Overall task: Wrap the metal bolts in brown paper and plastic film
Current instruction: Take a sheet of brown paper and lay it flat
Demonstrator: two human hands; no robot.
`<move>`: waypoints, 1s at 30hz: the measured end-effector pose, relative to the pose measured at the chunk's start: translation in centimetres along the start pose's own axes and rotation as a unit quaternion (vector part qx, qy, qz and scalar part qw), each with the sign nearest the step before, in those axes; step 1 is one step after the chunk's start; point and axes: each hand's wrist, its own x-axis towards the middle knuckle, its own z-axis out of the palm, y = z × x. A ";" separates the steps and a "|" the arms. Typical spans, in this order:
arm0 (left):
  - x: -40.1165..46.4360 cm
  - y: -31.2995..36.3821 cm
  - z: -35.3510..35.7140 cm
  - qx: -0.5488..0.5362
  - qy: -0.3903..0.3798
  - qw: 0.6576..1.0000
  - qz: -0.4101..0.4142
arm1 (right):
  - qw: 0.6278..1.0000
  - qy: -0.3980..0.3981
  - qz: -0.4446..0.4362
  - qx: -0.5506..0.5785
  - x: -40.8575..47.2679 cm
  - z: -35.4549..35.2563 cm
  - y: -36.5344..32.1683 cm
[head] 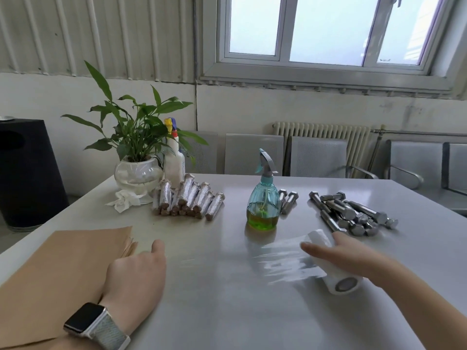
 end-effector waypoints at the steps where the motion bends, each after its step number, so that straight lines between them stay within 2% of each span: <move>1: 0.0 0.1 0.0 -0.003 0.009 1.000 0.002 | 0.999 0.014 0.001 -0.045 0.2 0.0 0.1; 4: -0.1 0.1 -0.3 -0.016 -0.012 1.000 -0.006 | 0.991 0.042 0.010 -0.128 0.8 0.4 -0.2; 7: -0.2 0.2 -0.3 -0.028 -0.040 0.998 -0.032 | 0.984 0.017 0.001 -0.176 1.1 0.5 -0.4; 10: -0.1 0.3 -0.2 -0.030 -0.041 0.997 -0.058 | 0.983 0.003 -0.002 -0.181 1.2 0.2 -0.4; 16: 0.0 0.0 -0.1 -0.106 -0.040 0.989 -0.093 | 0.987 0.041 0.006 -0.154 1.4 0.2 0.4; 23: 0.1 0.2 -0.4 -0.125 -0.058 0.989 -0.044 | 0.976 0.059 0.006 -0.209 1.4 -0.5 0.7; 30: -0.3 0.3 -0.6 -0.070 0.012 0.997 0.020 | 0.986 0.028 -0.003 -0.166 1.2 -0.8 0.8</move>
